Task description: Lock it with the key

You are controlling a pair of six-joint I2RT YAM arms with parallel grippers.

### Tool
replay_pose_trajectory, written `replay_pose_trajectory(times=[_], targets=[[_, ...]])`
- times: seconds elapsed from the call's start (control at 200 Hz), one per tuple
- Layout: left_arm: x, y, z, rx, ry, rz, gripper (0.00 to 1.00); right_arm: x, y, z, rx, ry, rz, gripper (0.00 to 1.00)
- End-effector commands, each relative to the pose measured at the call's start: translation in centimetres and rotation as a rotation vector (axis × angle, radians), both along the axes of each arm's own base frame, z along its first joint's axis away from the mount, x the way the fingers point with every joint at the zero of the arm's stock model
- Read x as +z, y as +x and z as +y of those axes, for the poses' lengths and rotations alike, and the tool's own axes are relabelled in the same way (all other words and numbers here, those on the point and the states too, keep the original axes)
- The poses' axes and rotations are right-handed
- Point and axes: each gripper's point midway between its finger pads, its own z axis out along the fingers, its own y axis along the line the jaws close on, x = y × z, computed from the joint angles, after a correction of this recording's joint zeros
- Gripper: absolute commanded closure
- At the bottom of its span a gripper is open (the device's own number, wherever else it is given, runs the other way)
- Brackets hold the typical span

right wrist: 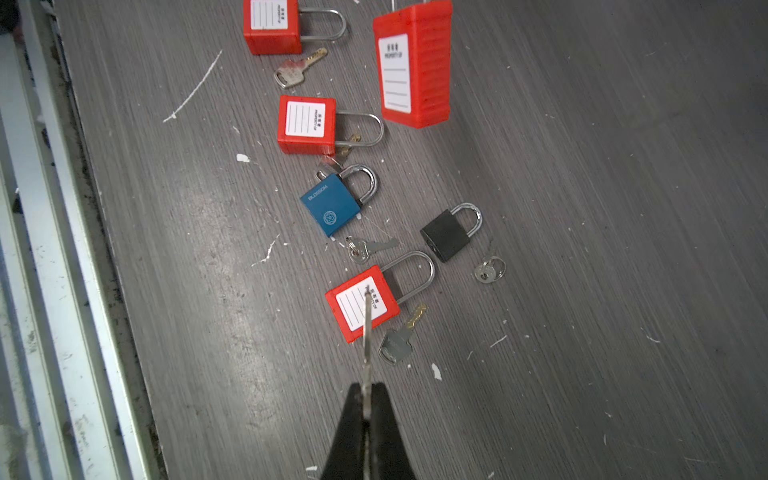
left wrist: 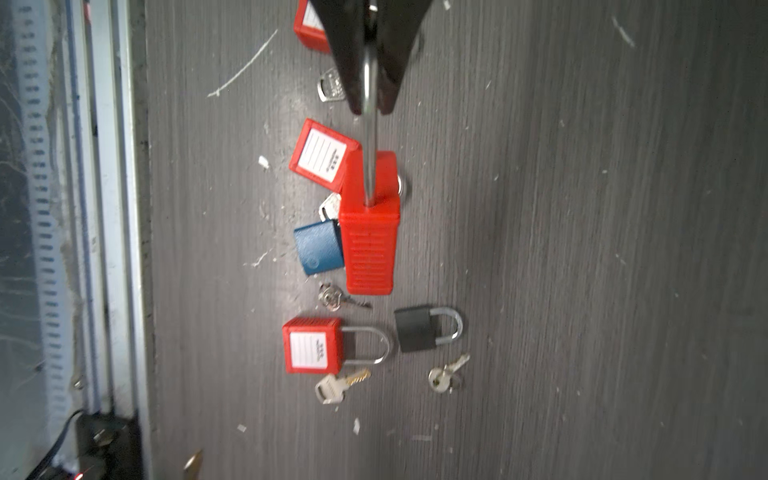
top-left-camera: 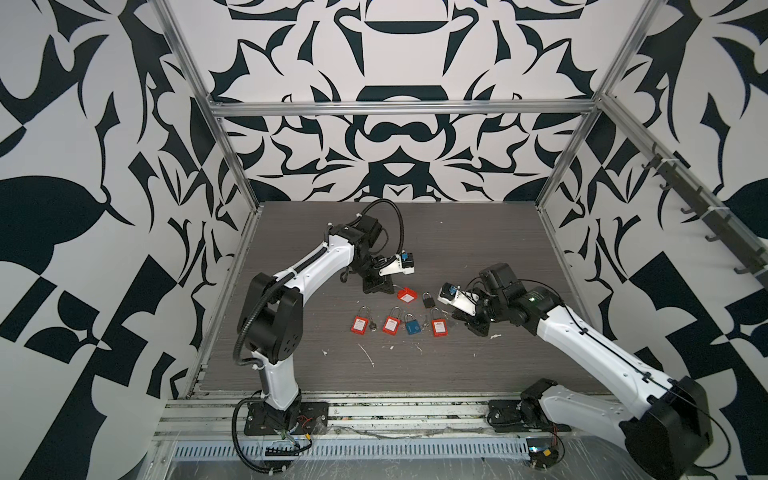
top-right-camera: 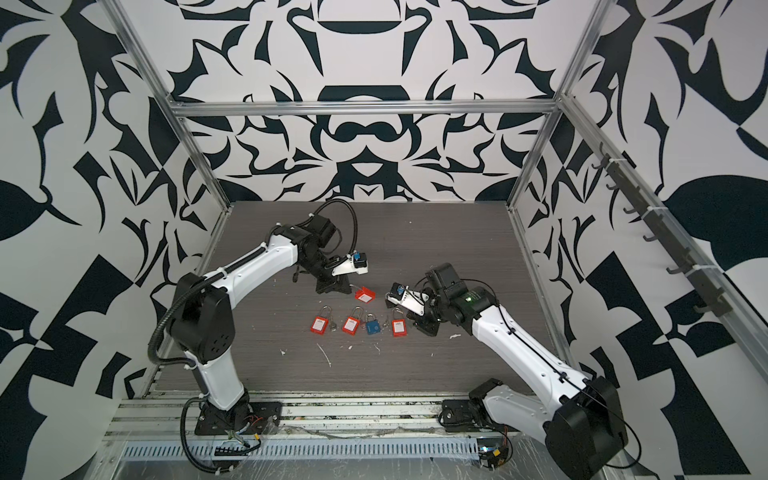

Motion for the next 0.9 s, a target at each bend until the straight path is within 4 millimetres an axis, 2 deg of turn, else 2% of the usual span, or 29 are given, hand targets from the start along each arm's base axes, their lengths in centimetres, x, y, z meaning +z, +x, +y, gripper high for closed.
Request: replay_pose_trajectory(times=[0.0, 0.205, 0.4, 0.695, 0.895], targets=[[-1.0, -0.3, 2.0, -0.017, 0.148, 0.043, 1.0, 0.3, 0.8, 0.4, -0.023, 0.034, -0.034, 1.0], [-4.0, 1.6, 1.7, 0.008, 0.281, 0.023, 1.0, -0.5, 0.6, 0.8, -0.028, 0.054, 0.007, 1.0], [-4.7, 2.7, 0.7, -0.005, 0.313, 0.005, 1.0, -0.9, 0.3, 0.9, -0.03, 0.07, 0.016, 1.0], [-6.3, 1.6, -0.4, -0.085, 0.391, 0.022, 1.0, -0.8, 0.3, 1.3, -0.026, 0.088, 0.038, 1.0], [-6.0, 1.2, -0.9, -0.104, 0.401, 0.016, 1.0, -0.6, 0.3, 1.5, -0.03, 0.099, 0.053, 1.0]])
